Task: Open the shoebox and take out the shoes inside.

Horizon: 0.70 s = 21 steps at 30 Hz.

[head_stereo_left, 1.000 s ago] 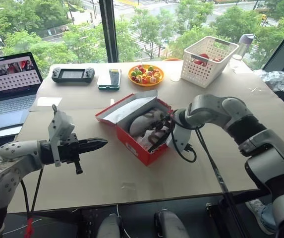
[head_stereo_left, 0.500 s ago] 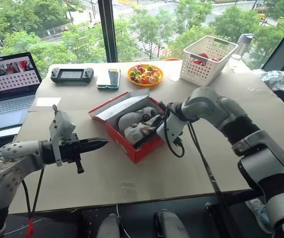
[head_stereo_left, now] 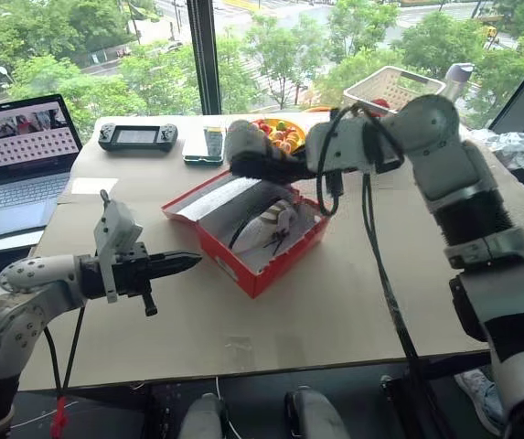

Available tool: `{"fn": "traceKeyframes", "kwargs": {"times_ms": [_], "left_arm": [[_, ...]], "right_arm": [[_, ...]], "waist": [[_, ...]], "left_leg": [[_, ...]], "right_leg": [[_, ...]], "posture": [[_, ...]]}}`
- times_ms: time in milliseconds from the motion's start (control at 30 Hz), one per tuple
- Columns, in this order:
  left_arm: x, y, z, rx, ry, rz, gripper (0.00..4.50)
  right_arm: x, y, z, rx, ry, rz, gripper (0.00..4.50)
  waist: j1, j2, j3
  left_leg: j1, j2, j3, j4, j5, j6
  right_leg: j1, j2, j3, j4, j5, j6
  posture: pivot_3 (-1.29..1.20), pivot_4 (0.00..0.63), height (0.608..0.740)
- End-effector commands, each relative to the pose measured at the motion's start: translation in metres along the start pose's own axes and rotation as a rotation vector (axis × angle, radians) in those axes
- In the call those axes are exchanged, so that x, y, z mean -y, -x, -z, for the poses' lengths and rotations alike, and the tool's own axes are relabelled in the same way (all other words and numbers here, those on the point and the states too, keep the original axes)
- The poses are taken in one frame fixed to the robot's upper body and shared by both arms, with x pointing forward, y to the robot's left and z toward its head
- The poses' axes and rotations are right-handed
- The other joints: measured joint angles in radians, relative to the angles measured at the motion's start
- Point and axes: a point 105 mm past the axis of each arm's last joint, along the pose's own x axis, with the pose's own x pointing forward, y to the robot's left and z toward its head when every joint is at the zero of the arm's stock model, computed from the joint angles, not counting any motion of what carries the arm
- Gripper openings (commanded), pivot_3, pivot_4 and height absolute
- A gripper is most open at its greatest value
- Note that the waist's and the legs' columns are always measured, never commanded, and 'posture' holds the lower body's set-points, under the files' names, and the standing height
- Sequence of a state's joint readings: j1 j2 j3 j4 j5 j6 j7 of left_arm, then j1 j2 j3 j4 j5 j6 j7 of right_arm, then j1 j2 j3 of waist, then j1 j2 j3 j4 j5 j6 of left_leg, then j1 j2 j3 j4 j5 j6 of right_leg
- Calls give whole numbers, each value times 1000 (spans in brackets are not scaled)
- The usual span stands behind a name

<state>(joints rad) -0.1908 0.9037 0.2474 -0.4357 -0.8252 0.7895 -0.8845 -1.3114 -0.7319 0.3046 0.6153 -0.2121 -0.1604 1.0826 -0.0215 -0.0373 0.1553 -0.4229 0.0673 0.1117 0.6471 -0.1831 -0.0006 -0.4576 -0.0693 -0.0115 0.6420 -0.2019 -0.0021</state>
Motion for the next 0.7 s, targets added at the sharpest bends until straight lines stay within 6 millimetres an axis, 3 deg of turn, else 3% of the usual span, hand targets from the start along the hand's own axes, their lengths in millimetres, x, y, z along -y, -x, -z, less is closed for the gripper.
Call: {"fn": "traceKeyframes", "kwargs": {"times_ms": [33, 67, 133, 167, 300, 433, 600, 700], "left_arm": [[1, 0, -6, 19, -30, 0, 0], [2, 0, -7, 20, -30, 0, 0], [2, -1, -7, 23, -30, 1, 0], [2, -2, -7, 23, -29, 3, 0], [4, -4, -6, 27, -19, 15, 0], [4, -6, -6, 29, -15, 21, 0], [4, -5, -7, 32, -17, 20, 0], [4, -5, -7, 31, -16, 18, 0]], "right_arm": [[3, 29, 80, -326, -41, 162, 1081], [-2, 32, 93, -386, -22, 166, 1081], [-29, 40, 141, -598, 8, 176, 1081], [-53, 40, 164, -676, -31, 173, 1081], [-121, 44, 213, -923, 29, 169, 1081], [-151, 37, 220, -952, 66, 135, 1081], [-176, 21, 212, -854, -68, 12, 2547], [-201, 5, 192, -717, -241, -157, 3479]], "waist": [[9, 0, 0], [10, 0, 0], [6, -1, 0], [2, -1, 0], [-11, -2, 0], [-33, -2, 0], [-37, -3, 1], [-39, -8, -2]], "left_leg": [[0, 0, 0, -1, 0, 0], [0, -1, 0, -1, 0, 0], [0, -2, 1, -1, 0, 0], [0, -3, 1, -1, 0, 1], [0, -3, 1, -2, 0, 1], [2, -3, 0, -2, 0, 0], [2, -6, -1, -1, 5, 4], [7, -6, -2, -1, 6, 5]], "right_leg": [[0, -1, 0, -1, -3, -5], [1, -1, 0, -2, -4, -5], [0, -3, 1, -2, -4, -5], [1, -3, 1, -2, -4, -5], [0, -2, 3, -1, 1, 3], [1, 0, 7, 1, 2, 5], [3, -2, 7, -1, 2, 14], [8, -2, 8, -2, 2, 14]], "posture": [[0, 150, 738], [0, 150, 738], [0, 150, 738], [0, 150, 738], [0, 150, 738], [0, 150, 738], [0, 150, 738], [0, 150, 738]]}}
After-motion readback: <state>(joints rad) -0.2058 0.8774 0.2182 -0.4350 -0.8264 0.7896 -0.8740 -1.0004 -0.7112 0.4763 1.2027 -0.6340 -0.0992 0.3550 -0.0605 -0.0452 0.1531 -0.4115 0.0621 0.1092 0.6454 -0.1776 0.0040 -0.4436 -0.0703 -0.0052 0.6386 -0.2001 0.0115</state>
